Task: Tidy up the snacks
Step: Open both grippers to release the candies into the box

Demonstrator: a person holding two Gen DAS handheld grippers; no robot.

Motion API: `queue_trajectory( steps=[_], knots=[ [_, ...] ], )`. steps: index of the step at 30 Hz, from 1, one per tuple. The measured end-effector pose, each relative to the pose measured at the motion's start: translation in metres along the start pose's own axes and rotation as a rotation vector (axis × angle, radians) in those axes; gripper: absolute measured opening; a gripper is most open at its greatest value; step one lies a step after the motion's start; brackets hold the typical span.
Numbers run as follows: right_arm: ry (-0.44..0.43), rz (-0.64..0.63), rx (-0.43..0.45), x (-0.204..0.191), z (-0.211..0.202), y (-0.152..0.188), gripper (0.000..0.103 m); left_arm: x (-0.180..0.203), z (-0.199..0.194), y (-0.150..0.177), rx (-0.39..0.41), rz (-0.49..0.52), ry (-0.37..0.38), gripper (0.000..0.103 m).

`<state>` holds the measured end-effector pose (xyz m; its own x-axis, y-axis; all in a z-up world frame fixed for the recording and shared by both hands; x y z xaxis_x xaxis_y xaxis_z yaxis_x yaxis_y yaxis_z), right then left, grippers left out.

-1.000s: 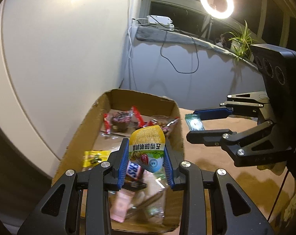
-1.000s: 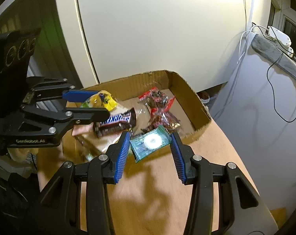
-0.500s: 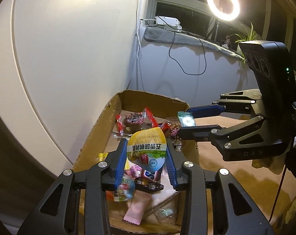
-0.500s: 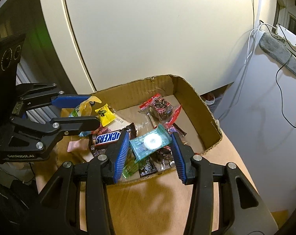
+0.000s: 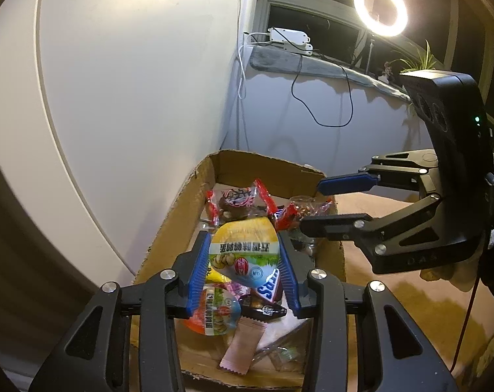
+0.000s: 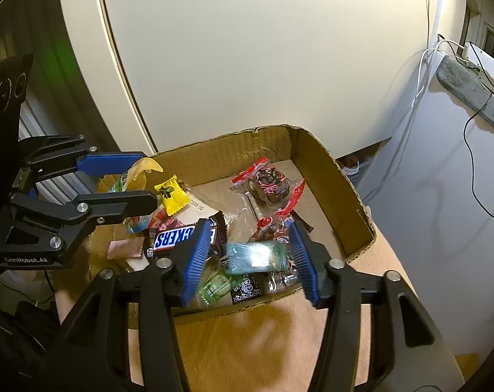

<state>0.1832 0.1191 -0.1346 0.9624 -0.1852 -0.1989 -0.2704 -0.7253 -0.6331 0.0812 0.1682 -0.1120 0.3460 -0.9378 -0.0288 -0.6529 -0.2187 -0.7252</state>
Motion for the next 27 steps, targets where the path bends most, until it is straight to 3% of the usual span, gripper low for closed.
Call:
queue_trajectory(
  steps=[7, 24, 27],
  knots=[
    [0.012, -0.007, -0.001, 0.000, 0.000, -0.001, 0.062, -0.002, 0.001, -0.002, 0.004, 0.001, -0.008, 0.047],
    [0.017, 0.008, 0.027, -0.004, -0.019, 0.004, 0.064, 0.001, -0.014, 0.001, 0.030, 0.014, -0.027, 0.051],
    [0.024, 0.010, 0.042, -0.008, -0.026, 0.006, 0.070, 0.001, -0.022, 0.004, 0.041, 0.016, -0.036, 0.053]
  ],
)
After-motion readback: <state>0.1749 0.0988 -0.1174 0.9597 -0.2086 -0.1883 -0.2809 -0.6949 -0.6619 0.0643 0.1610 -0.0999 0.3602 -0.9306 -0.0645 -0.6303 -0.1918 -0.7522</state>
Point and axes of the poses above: each gripper's, at about its wrist camera, not at the fingertips, and z roughly the way its jaws point, x to its right, y to its underside, the point moved 9 cm from there along z, roughly the way its jaws point, and after that the axes turned 13 degrees about -y, right-handed, at the moved point
